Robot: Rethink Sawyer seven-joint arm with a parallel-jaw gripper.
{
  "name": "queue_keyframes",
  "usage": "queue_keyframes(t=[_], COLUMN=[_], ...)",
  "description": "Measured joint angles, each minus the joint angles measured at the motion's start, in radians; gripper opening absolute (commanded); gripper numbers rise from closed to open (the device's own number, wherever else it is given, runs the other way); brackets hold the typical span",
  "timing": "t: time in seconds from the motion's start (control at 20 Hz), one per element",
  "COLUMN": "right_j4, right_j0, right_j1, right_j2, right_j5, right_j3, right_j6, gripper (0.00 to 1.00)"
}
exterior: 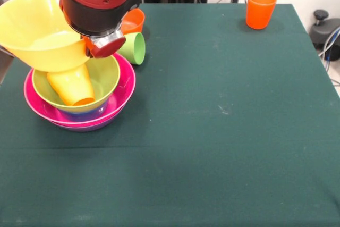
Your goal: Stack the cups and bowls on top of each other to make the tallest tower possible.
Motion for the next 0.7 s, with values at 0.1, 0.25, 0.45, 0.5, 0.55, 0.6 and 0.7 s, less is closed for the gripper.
queue_keyframes(t=[0.1, 0.25, 0.45, 0.5, 0.55, 0.6, 0.7], right_j4=[0.007, 0.016, 0.028, 0.03, 0.031, 0.033, 0.041], right_j0=[0.003, 0.004, 0.004, 0.004, 0.004, 0.004, 0.004], right_j1=[0.012, 0.021, 0.034, 0.038, 0.041, 0.044, 0.051], right_j2=[-0.005, -0.007, -0.013, -0.016, -0.017, -0.019, -0.022], right_j5=[0.01, 0.021, 0.033, 0.036, 0.038, 0.04, 0.043], right_j3=[-0.013, -0.025, -0.04, -0.046, -0.051, -0.055, -0.064], right_j6=[0.0, 0.0, 0.0, 0.0, 0.0, 0.0, 0.0], gripper=[0.0, 0.0, 0.0, 0.0, 0.0, 0.0, 0.0])
